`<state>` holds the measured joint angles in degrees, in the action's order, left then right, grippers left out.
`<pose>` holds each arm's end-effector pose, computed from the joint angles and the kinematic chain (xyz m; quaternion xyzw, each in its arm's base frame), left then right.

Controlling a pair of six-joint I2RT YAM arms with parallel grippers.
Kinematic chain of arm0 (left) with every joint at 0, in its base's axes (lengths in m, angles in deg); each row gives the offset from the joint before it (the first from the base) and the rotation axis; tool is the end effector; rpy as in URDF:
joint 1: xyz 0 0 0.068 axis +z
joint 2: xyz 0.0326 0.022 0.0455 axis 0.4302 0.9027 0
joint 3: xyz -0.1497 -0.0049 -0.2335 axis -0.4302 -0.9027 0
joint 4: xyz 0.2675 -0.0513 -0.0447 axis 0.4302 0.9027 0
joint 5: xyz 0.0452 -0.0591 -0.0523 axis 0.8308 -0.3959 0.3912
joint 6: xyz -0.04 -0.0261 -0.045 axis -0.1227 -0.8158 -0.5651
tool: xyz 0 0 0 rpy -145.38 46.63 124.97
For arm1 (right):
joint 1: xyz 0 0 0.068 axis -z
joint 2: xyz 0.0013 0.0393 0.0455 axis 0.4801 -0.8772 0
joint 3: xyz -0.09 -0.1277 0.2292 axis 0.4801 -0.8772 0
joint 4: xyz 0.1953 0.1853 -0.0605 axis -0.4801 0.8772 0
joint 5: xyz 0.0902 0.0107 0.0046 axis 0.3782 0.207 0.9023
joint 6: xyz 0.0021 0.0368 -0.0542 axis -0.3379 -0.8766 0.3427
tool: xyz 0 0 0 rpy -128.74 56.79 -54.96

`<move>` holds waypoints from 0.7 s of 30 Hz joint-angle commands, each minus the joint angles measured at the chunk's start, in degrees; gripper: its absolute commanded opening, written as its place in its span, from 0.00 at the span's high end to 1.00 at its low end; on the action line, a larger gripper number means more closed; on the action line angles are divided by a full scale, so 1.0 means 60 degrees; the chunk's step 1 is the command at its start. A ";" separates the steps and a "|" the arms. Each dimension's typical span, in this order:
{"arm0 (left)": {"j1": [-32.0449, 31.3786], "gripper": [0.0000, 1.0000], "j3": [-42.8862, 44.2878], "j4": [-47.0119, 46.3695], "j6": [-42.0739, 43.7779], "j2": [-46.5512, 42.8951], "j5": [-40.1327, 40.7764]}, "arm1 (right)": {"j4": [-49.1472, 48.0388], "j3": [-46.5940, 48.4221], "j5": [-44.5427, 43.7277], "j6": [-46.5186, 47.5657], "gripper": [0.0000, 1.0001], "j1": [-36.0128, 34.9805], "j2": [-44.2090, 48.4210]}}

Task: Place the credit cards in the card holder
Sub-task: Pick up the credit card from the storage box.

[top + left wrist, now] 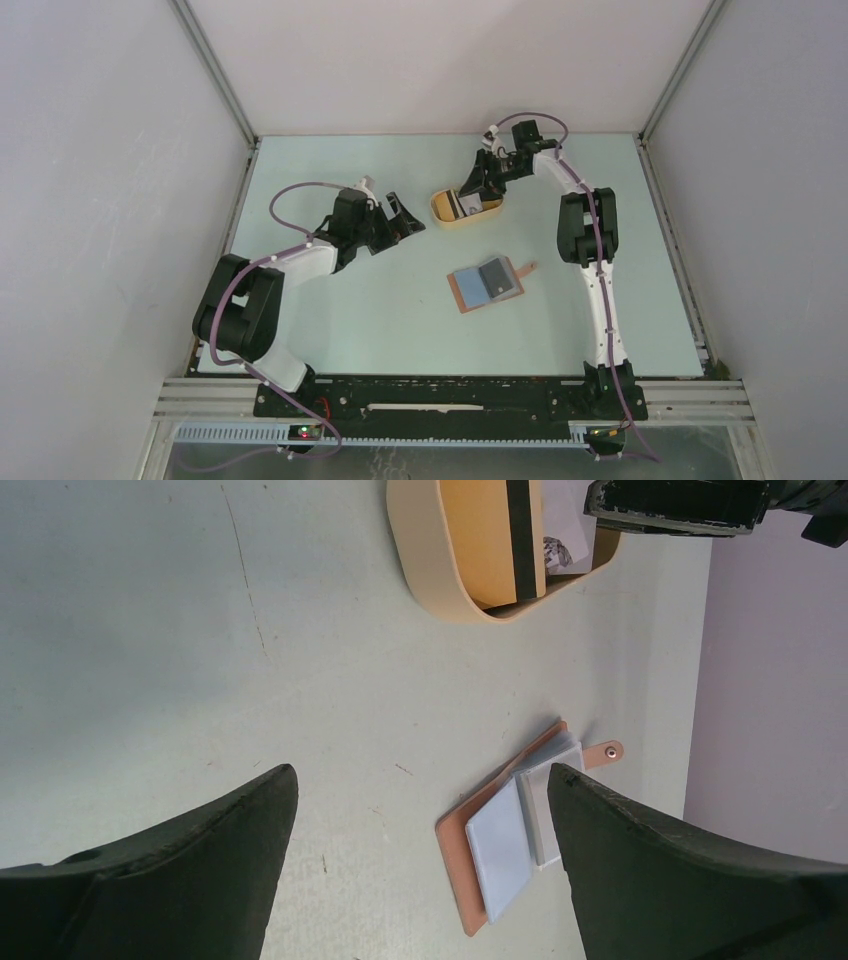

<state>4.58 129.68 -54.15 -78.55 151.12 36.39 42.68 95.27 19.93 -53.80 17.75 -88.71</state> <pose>0.3265 -0.1398 0.1746 -0.1209 0.8697 -0.3536 0.3225 0.5415 0.1488 0.1388 -0.1200 0.8506 0.4966 0.1242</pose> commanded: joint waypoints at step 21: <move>-0.0079 0.00 0.0505 -0.0289 -0.0089 0.0032 -0.0122 | -0.1482 -0.1537 -0.0538 -0.1086 0.47 0.0303 0.1205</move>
<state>4.38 129.68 -54.17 -78.57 151.20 36.39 37.72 88.12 17.20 -56.86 18.96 -86.18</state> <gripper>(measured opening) 0.996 0.533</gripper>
